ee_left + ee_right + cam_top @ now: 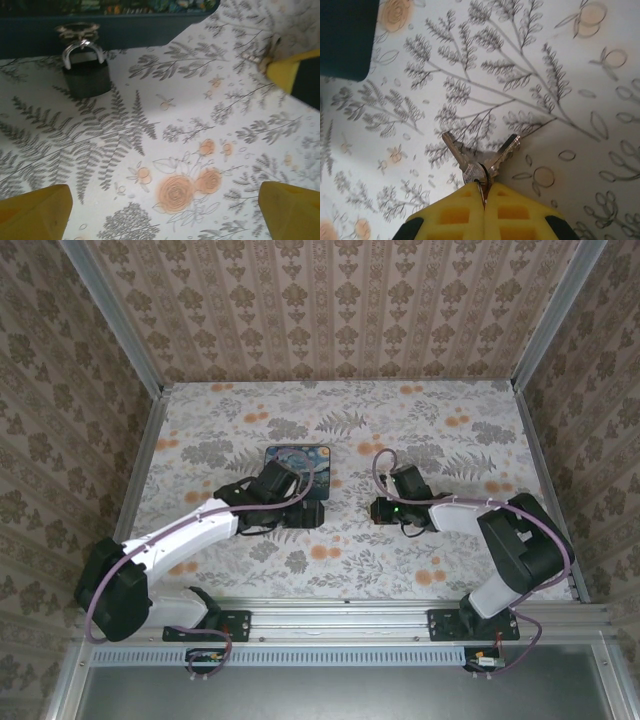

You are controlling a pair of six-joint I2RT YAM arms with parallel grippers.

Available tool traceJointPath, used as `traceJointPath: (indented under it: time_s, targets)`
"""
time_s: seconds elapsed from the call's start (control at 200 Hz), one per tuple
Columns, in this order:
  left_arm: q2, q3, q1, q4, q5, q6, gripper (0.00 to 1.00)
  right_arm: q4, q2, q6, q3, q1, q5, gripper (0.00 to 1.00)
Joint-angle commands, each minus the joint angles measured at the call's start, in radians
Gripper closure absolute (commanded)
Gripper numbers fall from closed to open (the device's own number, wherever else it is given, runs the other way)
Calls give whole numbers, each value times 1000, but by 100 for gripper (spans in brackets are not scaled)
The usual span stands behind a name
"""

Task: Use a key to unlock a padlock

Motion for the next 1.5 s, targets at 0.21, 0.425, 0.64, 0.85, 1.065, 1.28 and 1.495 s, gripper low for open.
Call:
traceJointPath:
  time_s: [0.21, 0.425, 0.64, 0.85, 1.065, 1.28, 1.495]
  targets:
    - [46, 4, 35, 194, 284, -5, 17, 28, -60, -19, -41, -30, -235, 100]
    - [118, 20, 33, 216, 303, -16, 24, -25, -113, -35, -41, -34, -236, 100]
    - [129, 5, 37, 299, 349, -30, 30, 23, -134, -17, -63, -43, -326, 100]
    - [192, 3, 31, 393, 455, -45, 35, 80, -216, 24, -89, -42, -458, 100]
    - [194, -1, 29, 398, 454, -49, 37, 53, -281, 20, -95, -37, -495, 100]
    - [206, 11, 12, 424, 482, -58, 44, 59, -281, 20, -85, -10, -514, 100]
    - [200, -2, 2, 417, 486, -56, 46, 80, -284, 29, -85, 0, -516, 100]
